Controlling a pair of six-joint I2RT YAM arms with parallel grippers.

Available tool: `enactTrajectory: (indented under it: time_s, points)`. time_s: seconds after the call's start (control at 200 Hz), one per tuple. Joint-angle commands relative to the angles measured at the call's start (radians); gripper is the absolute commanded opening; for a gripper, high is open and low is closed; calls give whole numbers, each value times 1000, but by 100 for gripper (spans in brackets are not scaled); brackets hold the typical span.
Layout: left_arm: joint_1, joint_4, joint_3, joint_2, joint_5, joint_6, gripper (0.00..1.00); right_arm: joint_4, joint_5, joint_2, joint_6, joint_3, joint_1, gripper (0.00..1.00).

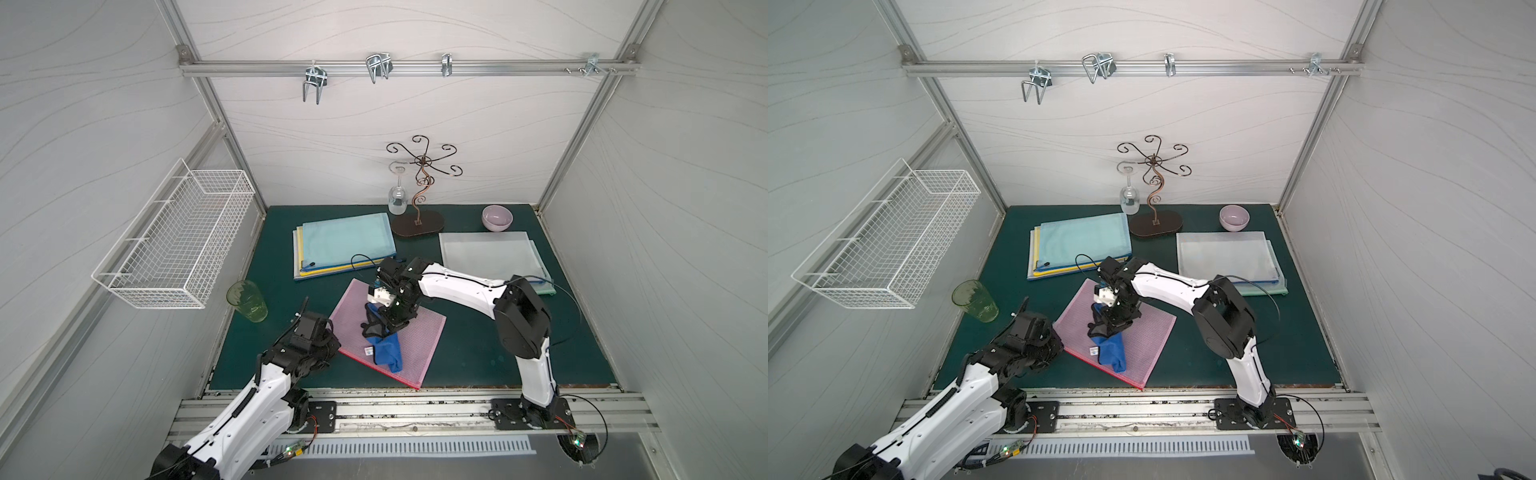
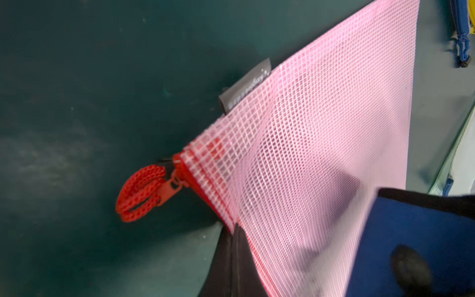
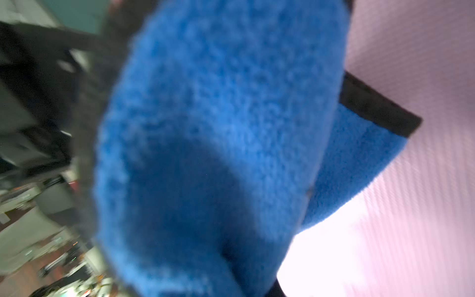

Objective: Wipe the document bag
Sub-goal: Wipe the dirt from the document bag, then adjust the document bag at the center of the board.

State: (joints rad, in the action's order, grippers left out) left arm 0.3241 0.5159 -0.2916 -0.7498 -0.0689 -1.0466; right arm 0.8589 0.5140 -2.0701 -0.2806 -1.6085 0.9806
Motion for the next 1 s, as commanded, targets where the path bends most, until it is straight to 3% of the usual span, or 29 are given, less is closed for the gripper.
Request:
enactTrajectory:
  time_s: [0.0,0.17,0.34,0.475,0.68,0.79,0.875,0.991]
  points:
    - [-21,-10,-84,-1,3,39,0,-34,71,-26,-55,121,-58,0]
    - [-82,150,-235,43,17,170,0,57,-144,222,-41,414,-208,0]
    - [-128,376,-498,67,69,363,0,164,-331,445,-35,431,-336,0]
    - [-128,568,-761,20,155,556,0,129,-284,465,-61,391,-394,0]
    - [-128,761,-1115,-57,415,833,0,38,-144,399,-114,362,-376,0]
    - [-122,797,-1215,-123,431,939,0,9,-126,375,-130,366,-370,0]
    - [-57,770,-1205,-168,441,966,0,4,-152,387,-123,376,-376,0]
    - [200,686,-1133,-258,586,951,0,15,-173,413,-108,405,-415,0]
